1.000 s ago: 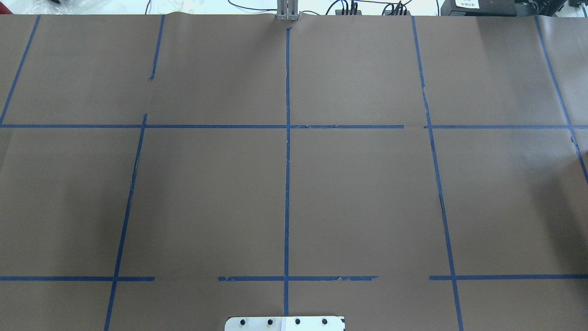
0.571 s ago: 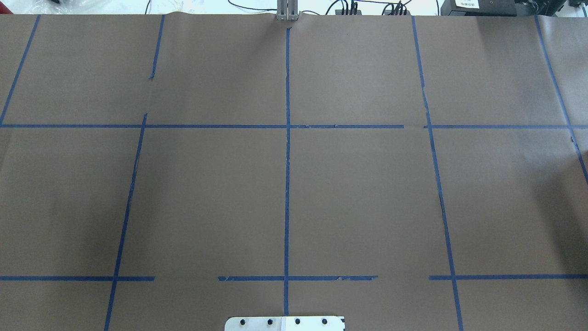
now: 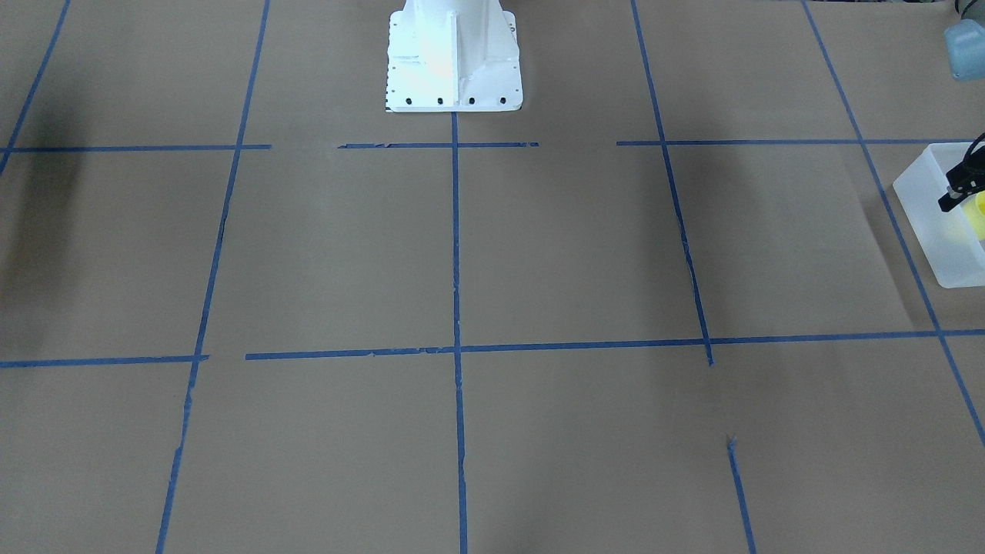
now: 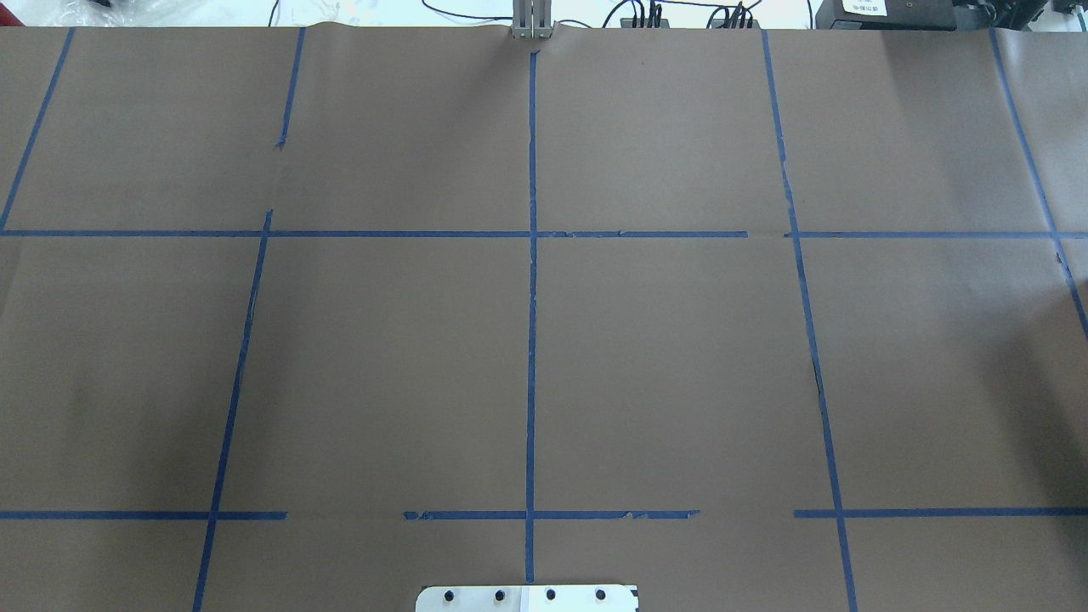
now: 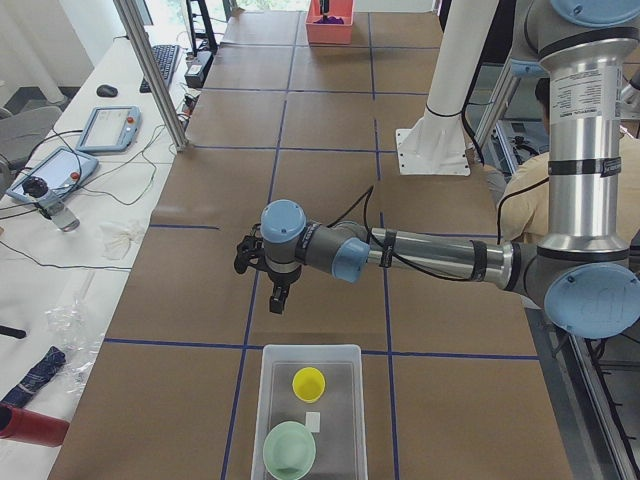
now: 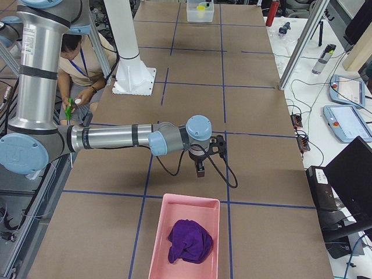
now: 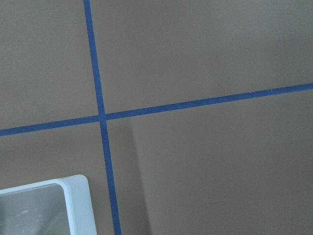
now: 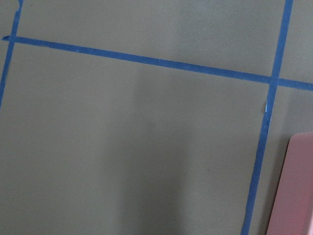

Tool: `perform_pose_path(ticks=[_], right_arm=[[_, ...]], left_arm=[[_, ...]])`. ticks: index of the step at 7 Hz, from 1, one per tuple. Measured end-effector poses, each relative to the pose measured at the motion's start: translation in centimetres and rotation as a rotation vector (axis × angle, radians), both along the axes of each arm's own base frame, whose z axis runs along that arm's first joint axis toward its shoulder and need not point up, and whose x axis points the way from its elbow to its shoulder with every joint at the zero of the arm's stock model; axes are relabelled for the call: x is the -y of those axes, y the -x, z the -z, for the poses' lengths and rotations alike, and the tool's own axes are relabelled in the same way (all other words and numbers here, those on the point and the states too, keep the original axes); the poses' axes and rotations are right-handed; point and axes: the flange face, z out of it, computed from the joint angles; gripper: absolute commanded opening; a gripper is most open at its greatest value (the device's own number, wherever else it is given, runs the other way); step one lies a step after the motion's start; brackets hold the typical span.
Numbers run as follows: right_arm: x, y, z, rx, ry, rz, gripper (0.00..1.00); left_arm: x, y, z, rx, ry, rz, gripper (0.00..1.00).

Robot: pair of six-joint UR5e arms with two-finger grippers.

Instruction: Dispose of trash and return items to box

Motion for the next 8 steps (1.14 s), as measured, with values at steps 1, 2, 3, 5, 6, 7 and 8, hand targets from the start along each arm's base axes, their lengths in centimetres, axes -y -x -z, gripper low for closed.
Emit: perform_pose_path(ticks=[1,2,3,5,6,7,8], right_arm=[[0.3,0.4,0.1,-0.023,0.014,0.010,1.00],[0.5,0.3,0.0,-0.056,0.017,0.007,1.00],[0.5,0.0,-0.2,-0.080,0.015,0.006,1.00],[0.5,-0.2,-0.5,-0.094,-0.001,0.019,1.00],[0.4,-0.5,-0.5,-0.095,-0.002,0.017,1.00],[0.4,-1.0,-0.5,-0.095,-0.002,0.007,1.00],[0.4,-1.5,-0.4,-0.094,-0.005,-0.005,1.00]], left_arm=[[-0.3,0.0,-0.4,-0.017,-0.017,-0.036,1.00],[-0.4,0.0,-0.4,-0.024,-0.025,-0.050,1.00],[-0.3,-0.1,-0.4,-0.027,-0.027,-0.054,1.00],[-0.2,-0.1,-0.5,-0.027,-0.026,-0.054,1.00],[-0.1,-0.1,-0.9,-0.024,-0.018,-0.053,1.00],[-0.2,-0.1,-1.3,-0.022,-0.010,-0.053,1.00],[-0.3,0.0,-1.5,-0.022,-0.005,-0.052,1.00]])
